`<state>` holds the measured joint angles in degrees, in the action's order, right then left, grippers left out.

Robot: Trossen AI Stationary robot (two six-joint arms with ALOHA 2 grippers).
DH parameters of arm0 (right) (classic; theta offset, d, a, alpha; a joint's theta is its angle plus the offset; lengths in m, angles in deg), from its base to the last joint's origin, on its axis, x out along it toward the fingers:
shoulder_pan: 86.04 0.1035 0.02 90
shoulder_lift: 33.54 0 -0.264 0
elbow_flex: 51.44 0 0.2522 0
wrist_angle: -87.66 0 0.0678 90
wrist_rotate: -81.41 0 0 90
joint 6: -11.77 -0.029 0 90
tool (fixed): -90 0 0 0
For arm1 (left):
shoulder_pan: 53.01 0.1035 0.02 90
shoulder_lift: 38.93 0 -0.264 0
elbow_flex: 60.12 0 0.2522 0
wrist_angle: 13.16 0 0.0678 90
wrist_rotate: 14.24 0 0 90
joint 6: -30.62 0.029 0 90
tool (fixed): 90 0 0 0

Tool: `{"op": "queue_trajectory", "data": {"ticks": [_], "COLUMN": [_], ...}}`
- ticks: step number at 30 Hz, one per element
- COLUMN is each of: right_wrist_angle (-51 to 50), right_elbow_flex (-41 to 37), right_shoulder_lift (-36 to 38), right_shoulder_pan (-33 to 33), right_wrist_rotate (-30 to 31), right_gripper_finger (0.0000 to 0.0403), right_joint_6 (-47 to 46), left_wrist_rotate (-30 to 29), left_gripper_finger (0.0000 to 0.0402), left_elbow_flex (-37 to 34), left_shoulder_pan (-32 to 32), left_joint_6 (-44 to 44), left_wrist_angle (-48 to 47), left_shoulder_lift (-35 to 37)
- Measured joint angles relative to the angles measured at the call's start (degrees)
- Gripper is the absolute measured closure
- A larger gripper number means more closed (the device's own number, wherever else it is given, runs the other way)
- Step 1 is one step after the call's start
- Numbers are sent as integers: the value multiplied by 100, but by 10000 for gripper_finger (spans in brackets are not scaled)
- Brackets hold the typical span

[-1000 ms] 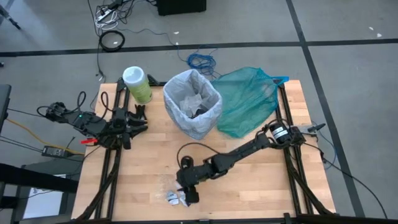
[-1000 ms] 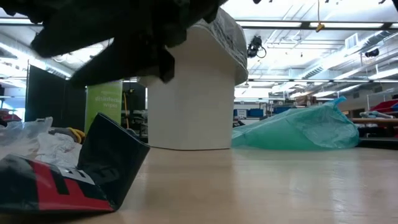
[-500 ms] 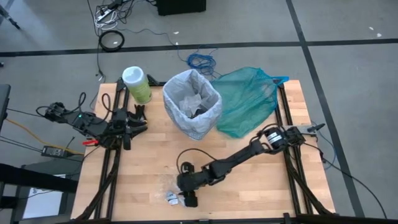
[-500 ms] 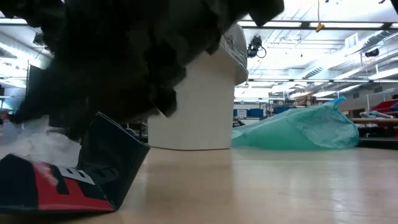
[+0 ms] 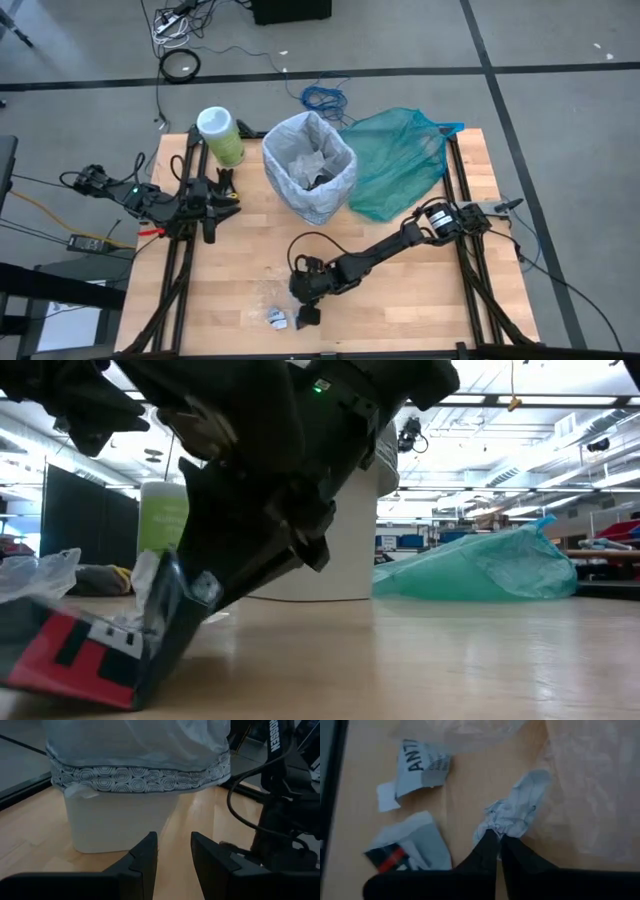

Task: Place trash/remove bag and relplace
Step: Put the white paper into the trash bin

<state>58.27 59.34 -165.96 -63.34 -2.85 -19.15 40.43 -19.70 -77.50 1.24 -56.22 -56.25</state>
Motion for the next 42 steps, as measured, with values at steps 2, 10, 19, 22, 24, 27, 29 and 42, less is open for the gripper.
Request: {"op": "queue_trajectory", "data": {"ticks": [2,10,19,22,24,27,29,42], "right_wrist_angle": [-228,-1288,-3238,-2854,-2915,-3192,-3345,-5226], "right_elbow_flex": [153,1357,3808,3415,3372,3383,3385,3366], "right_shoulder_lift": [-4,-4,2,661,1090,1661,1926,2101], "right_shoulder_pan": [-6,-8,-177,-292,-384,-577,-758,-2431], "right_wrist_rotate": [6,68,1062,1388,1769,2456,2791,2133], "right_gripper_finger": [397,402,403,403,403,403,403,385], "right_joint_6": [-121,526,1698,1896,1878,1973,2089,2520], "left_wrist_rotate": [-4,-2,0,0,2,2,1,2], "left_gripper_finger": [275,275,275,275,275,275,275,275], "left_elbow_flex": [0,0,0,1,1,0,0,0], "left_shoulder_pan": [2,2,2,1,0,0,0,0], "left_joint_6": [-3,17,17,17,17,16,17,14], "left_wrist_angle": [-5,243,591,607,636,719,738,899], "left_shoulder_lift": [0,2,0,0,-4,-2,-4,-9]}}
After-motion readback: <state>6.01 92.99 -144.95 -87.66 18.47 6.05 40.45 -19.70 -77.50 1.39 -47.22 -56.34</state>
